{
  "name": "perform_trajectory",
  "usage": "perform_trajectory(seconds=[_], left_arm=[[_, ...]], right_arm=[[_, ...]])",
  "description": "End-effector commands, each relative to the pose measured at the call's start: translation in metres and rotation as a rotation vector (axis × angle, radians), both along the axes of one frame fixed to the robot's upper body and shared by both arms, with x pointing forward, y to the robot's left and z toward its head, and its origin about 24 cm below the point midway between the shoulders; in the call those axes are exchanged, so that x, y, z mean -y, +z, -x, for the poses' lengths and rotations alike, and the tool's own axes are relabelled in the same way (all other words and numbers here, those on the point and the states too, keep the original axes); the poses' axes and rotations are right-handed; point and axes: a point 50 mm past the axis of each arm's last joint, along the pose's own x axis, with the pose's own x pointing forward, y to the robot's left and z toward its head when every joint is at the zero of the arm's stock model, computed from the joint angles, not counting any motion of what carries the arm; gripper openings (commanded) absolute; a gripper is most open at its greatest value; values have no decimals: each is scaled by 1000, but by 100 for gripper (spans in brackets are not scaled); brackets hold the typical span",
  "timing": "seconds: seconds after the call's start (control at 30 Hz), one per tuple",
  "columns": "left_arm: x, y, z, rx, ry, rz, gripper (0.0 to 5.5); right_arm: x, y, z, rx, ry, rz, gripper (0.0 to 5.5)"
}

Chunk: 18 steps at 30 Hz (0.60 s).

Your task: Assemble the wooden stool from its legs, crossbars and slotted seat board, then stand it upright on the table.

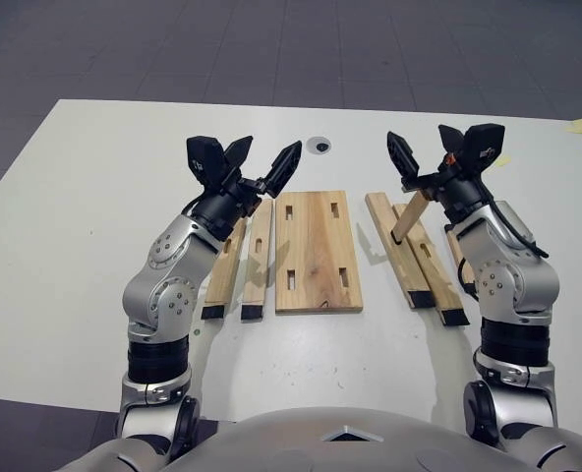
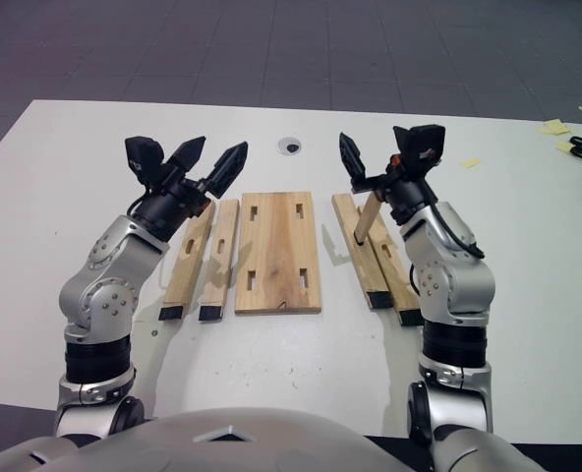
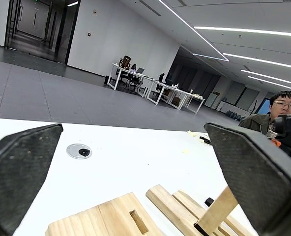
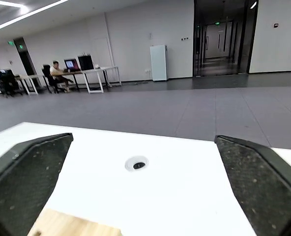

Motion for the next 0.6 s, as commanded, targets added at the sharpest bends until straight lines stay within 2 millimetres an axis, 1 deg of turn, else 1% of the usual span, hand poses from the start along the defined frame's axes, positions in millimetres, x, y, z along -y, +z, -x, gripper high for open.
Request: perform_trajectory(seconds=[0.03,0.1,0.17,0.2,0.23,0.27,0.33,0.4,0.43,0.47,0.5,0.6], left_arm=[[-1,0,-1,5,5,-16,540],[-2,1,-1,6,6,-17,540],[-2,0,-1,5,9,-17,540],[-2,0,-1,3,10,-17,540],[-2,-1,-1,1,10,-16,540],[-2,-1,-1,0,12,-15,540],[-1,-1,-1,0,16,-17,540],[0,2,-2,5,15,-15,540],[0,2,-2,7,14,-14,540],[-1,3,-2,8,15,-14,540],[-1,3,-2,6,15,-14,540],[-1,0,0,-3,10,-16,540]], right_arm=[[-5,43,-2,142,28,-40,536],[-6,58,-2,191,32,-51,536],[-7,63,-3,205,34,-64,536],[-7,57,-3,176,39,-66,536],[-9,46,-3,126,47,-56,536],[-12,30,-2,53,67,-40,536],[-12,-26,6,-174,61,24,536],[-7,-78,24,-357,56,103,536],[-2,-91,31,-400,47,126,536],[0,-97,34,-418,39,125,536],[2,-95,32,-406,33,106,536],[1,-68,21,-280,52,-21,536]])
